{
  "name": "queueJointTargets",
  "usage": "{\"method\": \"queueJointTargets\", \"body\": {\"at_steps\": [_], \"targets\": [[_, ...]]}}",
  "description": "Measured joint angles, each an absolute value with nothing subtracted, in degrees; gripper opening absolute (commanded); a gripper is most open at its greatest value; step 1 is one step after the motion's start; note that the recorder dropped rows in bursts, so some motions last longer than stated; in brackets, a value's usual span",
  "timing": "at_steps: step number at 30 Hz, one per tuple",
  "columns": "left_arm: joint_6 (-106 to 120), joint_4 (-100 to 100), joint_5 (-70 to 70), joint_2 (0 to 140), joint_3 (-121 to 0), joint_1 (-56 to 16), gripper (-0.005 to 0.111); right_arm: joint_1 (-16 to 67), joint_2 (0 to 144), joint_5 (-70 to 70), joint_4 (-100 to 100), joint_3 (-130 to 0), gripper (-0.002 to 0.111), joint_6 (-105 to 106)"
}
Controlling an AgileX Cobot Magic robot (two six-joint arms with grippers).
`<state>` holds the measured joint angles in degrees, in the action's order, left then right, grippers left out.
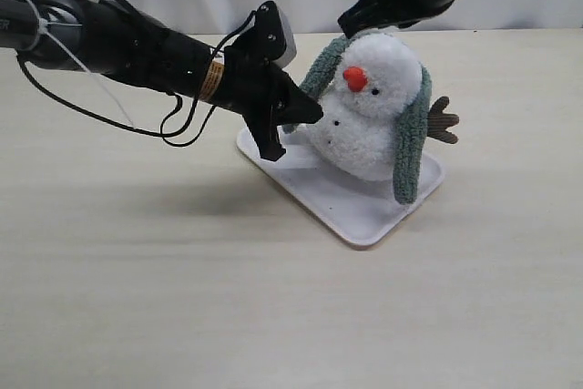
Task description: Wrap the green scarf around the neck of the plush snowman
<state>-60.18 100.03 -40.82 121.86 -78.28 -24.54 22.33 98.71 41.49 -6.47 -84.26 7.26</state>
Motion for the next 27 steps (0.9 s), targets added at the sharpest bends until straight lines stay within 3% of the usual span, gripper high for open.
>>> {"method": "queueJointTargets", "body": {"at_steps": [21, 23, 27], "targets": [[-66.10, 100.36, -38.97, 126.37, -77.44, -23.50, 0.001, 22.33, 102.92, 42.31, -9.93, -84.26, 0.004, 5.54], [-65.46, 100.36, -37.40, 126.09, -77.44, -23.50, 0.009, 22.33, 102.92, 42.31, -9.93, -84.26, 0.004, 5.54], [-61.83, 100.24, -36.74, 124.81, -77.44, -23.50, 0.042, 22.33, 102.92, 42.31, -9.93, -84.26, 0.004, 5.54]]}}
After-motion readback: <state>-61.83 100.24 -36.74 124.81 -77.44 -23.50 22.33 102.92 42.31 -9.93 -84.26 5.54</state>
